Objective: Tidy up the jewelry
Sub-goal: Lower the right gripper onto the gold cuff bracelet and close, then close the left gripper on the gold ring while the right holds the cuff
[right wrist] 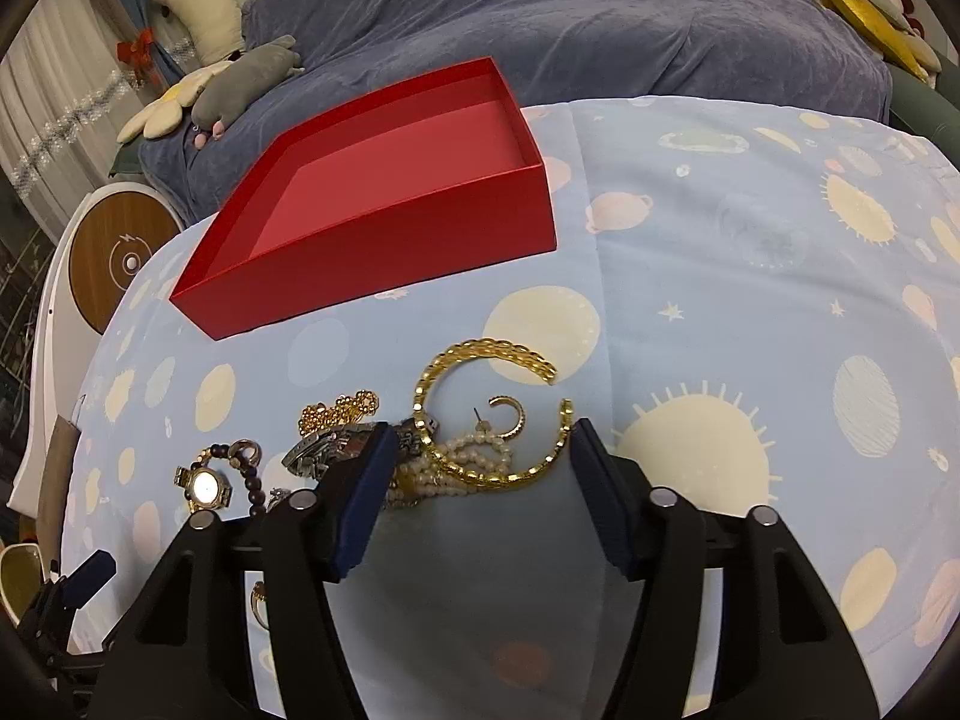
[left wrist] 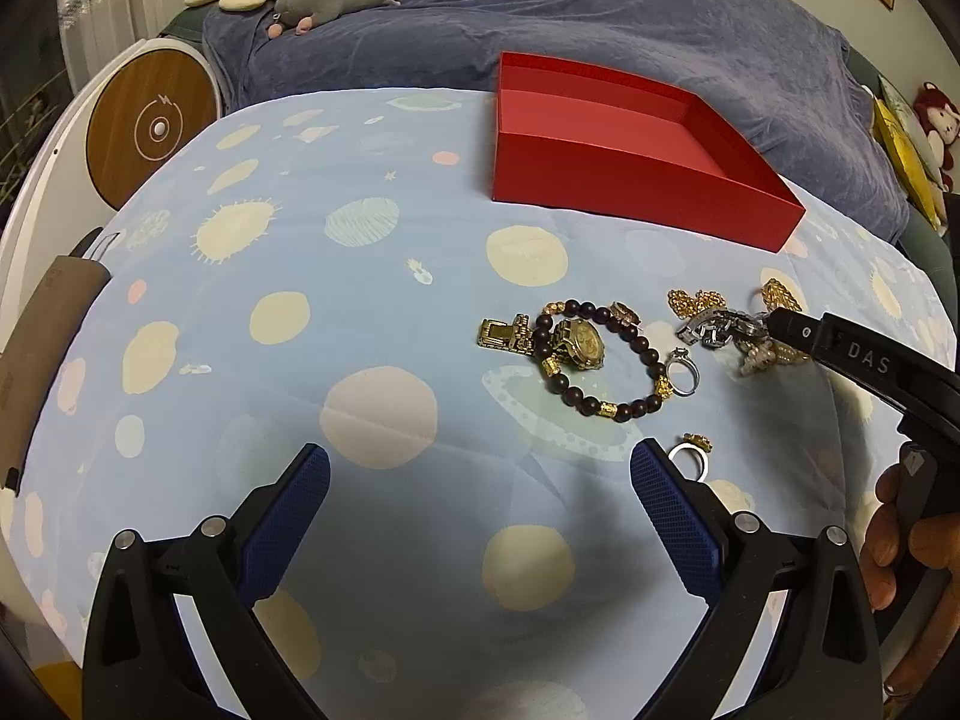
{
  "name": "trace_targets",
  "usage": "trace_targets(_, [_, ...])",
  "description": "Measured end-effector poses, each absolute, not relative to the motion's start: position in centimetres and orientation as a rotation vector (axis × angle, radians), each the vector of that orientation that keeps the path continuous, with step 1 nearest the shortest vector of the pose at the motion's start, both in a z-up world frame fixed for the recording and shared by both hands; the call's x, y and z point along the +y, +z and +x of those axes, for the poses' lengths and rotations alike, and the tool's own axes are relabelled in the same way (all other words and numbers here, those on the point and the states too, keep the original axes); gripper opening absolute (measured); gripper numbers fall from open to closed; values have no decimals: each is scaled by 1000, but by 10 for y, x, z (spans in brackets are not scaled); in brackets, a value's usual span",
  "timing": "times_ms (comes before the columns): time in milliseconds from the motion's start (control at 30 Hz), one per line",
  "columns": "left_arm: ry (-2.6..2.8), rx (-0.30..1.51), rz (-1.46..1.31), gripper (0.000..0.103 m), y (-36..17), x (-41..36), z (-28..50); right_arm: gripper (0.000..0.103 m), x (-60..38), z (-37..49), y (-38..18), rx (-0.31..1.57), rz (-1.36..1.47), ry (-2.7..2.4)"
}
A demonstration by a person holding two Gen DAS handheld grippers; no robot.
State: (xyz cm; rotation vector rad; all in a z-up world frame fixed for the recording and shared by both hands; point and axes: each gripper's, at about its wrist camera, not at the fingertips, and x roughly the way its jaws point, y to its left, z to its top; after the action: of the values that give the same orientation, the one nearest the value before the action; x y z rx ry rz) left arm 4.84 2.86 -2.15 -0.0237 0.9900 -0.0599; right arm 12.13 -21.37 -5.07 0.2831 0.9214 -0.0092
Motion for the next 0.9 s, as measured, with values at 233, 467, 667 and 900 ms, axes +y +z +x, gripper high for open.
trace_targets(233, [-82,1008,-15,98,-27,26,57,50,-220,111,-41,911,285,-9])
trace_targets(467, [-83,1006,-22,98,-31,32,61,50,-226,88,-20,894,271,40])
trace_targets(667, [-147,985,-11,98,-31,20,49,50,-224,59,-20,901,195,48])
trace_targets(900, [-264,975,73,97,-35,-21,34,50,-238,51,-22,911,218,40])
